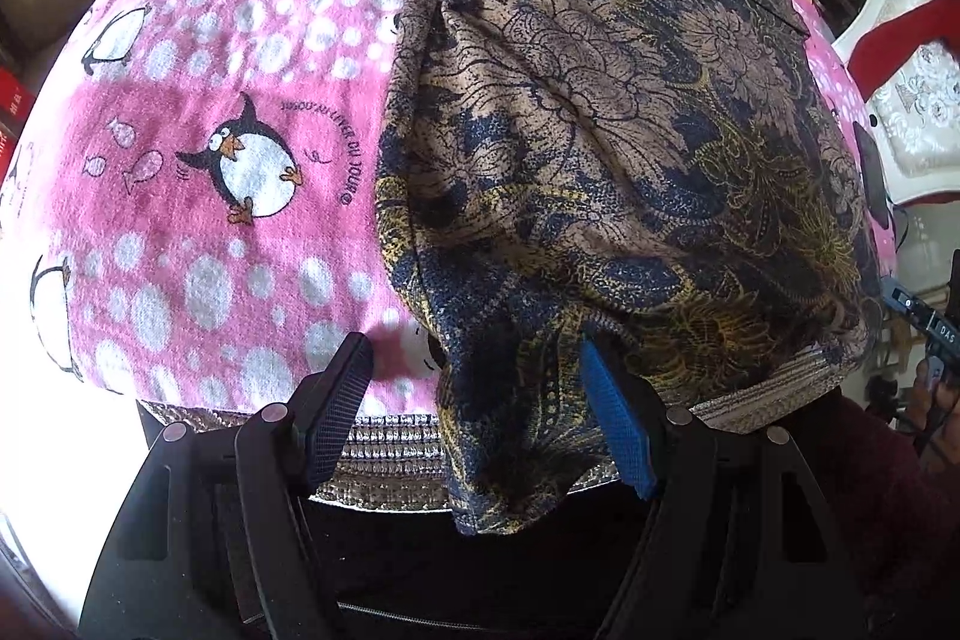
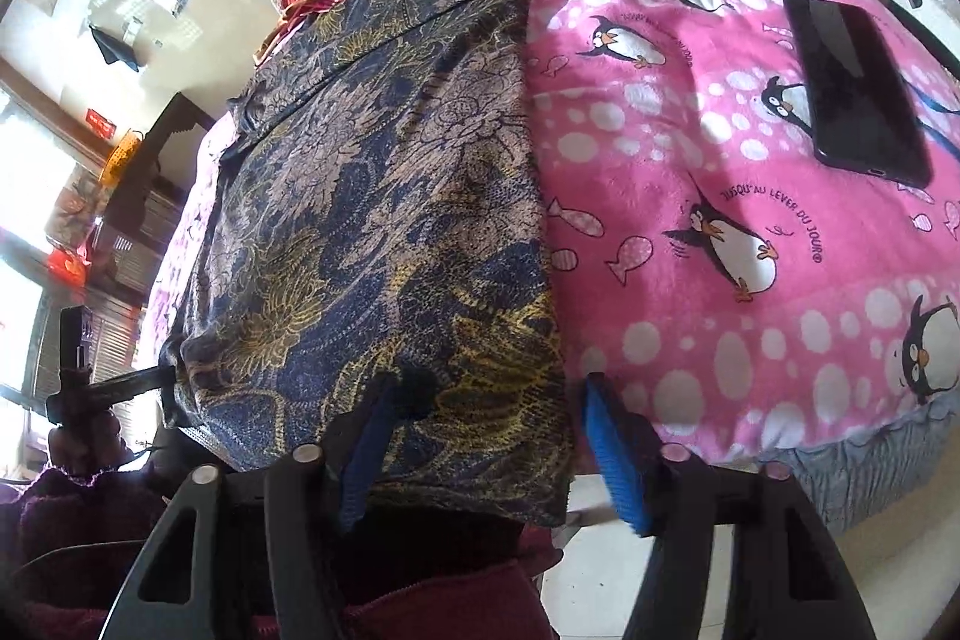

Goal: Fold small clothes
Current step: 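Grasp the floral shirt's hem with both grippers at the blanket edge, then lift the hem with both grippers and fold it toward the collar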

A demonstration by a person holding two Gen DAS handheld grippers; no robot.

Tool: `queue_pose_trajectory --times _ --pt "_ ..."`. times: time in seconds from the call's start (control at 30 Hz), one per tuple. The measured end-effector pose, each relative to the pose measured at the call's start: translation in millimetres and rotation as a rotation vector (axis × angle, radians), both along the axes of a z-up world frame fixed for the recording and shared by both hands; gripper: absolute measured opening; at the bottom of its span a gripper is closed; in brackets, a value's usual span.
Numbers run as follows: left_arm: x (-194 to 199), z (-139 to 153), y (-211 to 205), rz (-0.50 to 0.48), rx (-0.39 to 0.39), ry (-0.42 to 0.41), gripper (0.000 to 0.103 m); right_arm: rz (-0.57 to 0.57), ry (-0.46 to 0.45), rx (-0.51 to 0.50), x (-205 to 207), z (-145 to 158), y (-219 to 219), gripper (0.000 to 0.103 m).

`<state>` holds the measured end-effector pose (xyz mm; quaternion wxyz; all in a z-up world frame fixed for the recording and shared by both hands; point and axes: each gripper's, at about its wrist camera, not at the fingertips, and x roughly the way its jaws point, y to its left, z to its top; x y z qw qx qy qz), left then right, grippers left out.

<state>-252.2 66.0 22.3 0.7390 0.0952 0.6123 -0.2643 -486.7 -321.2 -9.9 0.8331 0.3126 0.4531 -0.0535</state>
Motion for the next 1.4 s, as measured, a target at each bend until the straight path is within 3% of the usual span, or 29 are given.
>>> queue_pose_trajectory --times 0.1,0.67,0.73,0.8,0.9,1.0,1.07,1.1,1.17,1.4 --pt "-1.0 0.1 -1.0 -0.009 0.009 -0.003 0.072 0.012 -0.012 -0.007 0.2 2.5 2.8 0.046" --pt "-6.6 -2.7 -6.9 -0.035 0.054 -0.024 0.072 0.046 -0.004 -0.025 4.1 3.9 2.4 0.045" --pt "-6.5 -2.2 -6.3 -0.037 0.055 -0.025 0.072 0.054 -0.006 -0.028 4.6 4.5 4.1 0.039" --pt "-7.1 -2.5 -6.9 -0.051 0.057 -0.024 0.072 0.064 -0.01 -0.04 5.5 6.2 6.3 0.025" --pt "-10.4 -3.4 -7.8 -0.077 0.066 -0.028 0.07 0.076 -0.013 -0.088 7.1 11.1 11.3 0.012" --pt "-11.6 -3.2 -7.0 -0.081 0.06 -0.033 0.047 0.08 -0.02 -0.1 8.4 15.9 11.7 0.008" --pt "-12.2 -2.3 -5.2 -0.087 0.041 -0.021 0.017 0.073 -0.03 -0.111 8.3 20.8 11.5 0.006" --pt "-12.1 -1.6 -4.6 -0.091 0.028 -0.011 0.012 0.067 -0.041 -0.11 8.1 23.9 9.9 0.005" --pt "-11.0 2.9 -2.7 -0.088 0.012 -0.021 0.006 0.052 -0.072 -0.091 7.4 31.8 5.1 0.005" --pt "9.0 48.3 9.4 -0.051 -0.116 -0.124 0.004 0.017 -0.185 -0.056 14.3 66.0 -9.4 0.005"
